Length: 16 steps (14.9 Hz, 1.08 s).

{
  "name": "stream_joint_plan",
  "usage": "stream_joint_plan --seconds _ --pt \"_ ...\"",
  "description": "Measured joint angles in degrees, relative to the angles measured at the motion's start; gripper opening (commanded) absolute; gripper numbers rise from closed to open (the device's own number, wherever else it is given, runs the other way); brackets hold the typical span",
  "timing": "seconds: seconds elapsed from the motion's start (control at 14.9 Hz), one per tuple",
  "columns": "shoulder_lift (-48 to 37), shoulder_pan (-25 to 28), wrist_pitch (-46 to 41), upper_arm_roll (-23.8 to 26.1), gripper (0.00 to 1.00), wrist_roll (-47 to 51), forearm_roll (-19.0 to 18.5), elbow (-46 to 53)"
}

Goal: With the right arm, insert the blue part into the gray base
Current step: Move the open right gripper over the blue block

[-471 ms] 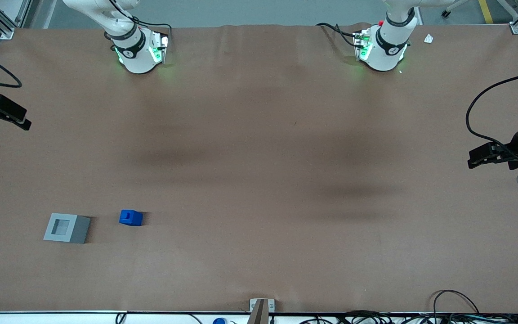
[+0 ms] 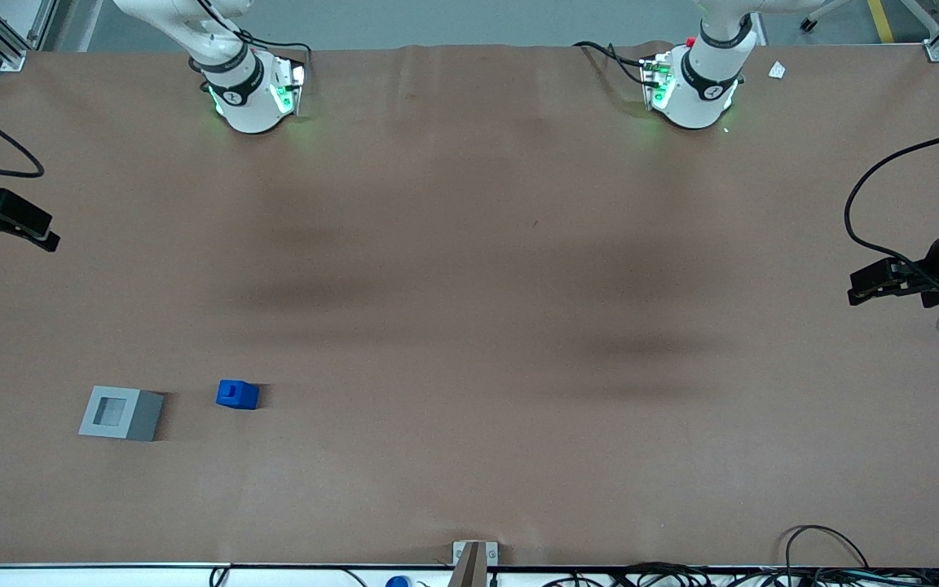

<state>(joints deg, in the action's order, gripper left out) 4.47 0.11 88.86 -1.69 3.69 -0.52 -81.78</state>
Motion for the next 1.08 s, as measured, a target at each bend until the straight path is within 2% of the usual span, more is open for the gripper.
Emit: stream_joint_plan --seconds 0.4,1.08 --pt "2.39 -2.3 3.42 -0.47 1.0 -0.03 -0.01 -0.54" --pt "15.93 -2.85 15.07 -0.27 1.0 0.06 0.96 -1.42"
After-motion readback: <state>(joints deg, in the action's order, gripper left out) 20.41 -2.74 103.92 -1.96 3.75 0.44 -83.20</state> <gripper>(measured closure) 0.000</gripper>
